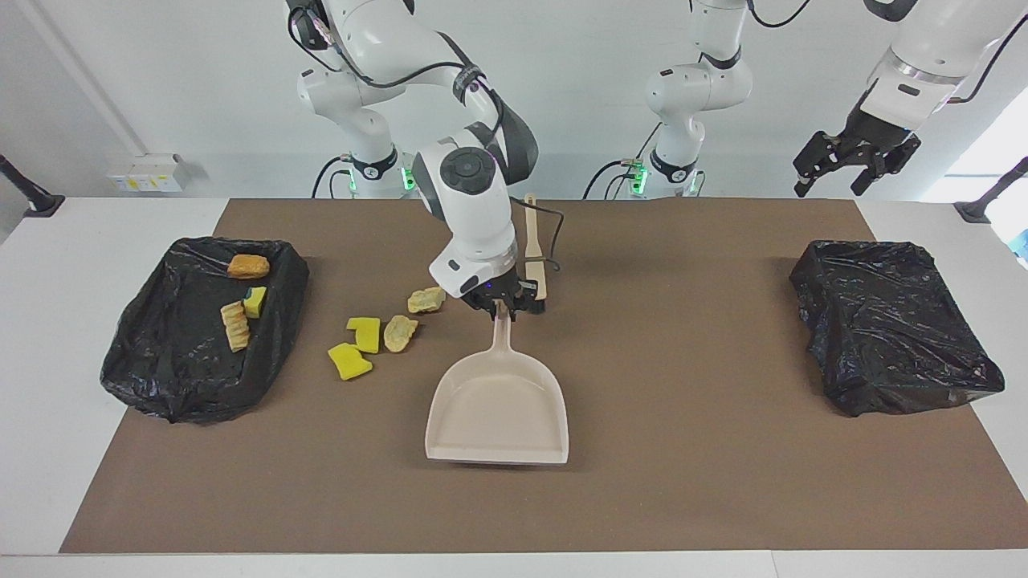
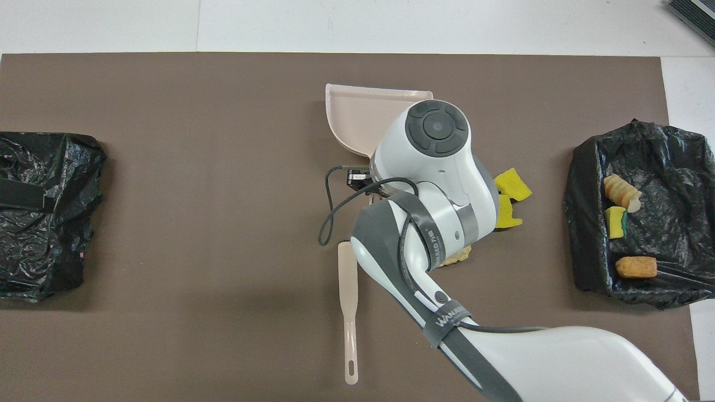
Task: Sweep and dump trash in bin
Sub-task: 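Return the dustpan to the table center with the right gripper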
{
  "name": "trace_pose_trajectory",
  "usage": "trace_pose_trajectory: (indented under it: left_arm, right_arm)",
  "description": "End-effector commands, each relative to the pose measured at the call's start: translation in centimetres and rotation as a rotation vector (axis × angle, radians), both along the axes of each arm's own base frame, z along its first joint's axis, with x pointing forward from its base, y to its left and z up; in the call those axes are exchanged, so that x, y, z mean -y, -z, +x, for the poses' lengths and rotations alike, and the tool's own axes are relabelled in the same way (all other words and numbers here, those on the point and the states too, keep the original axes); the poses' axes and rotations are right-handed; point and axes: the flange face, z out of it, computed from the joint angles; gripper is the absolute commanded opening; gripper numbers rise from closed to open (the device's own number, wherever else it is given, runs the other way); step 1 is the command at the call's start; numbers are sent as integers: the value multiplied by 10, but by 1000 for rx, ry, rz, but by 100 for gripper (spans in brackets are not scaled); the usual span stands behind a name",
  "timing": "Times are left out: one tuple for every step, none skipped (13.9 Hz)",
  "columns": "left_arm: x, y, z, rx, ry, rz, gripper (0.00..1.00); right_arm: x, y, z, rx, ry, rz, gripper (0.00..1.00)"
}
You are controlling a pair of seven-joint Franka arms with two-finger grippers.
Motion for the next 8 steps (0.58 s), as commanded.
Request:
trace_pose_trajectory:
  left_arm:
    - [5, -9, -4, 12, -10, -1, 100]
    - [5, -9, -5, 8, -13, -1, 100]
    - [6, -8, -6, 0, -12, -5, 100]
    - [6, -9, -10, -3, -12, -6, 100]
    - [6, -9, -14, -25, -13, -5, 100]
    - [2, -9, -16, -43, -19, -3, 100]
    - [-3, -9, -16, -40, -27, 0, 100]
    - [-6, -9, -16, -40, -34, 1, 100]
  right_arm:
    - [-41, 22, 18, 18, 49, 19, 0]
    - [-43, 29, 20, 19, 51, 22, 0]
    - [-44, 31, 20, 34, 52, 33, 0]
    - [-43, 29, 21, 37, 54, 35, 23]
    - [-44, 25, 21, 49, 48, 40, 99]
    - [-47, 25, 18, 48, 41, 38, 100]
    - [-53, 21, 14, 53, 30, 41, 100]
    - [-54, 19, 11, 48, 25, 39, 100]
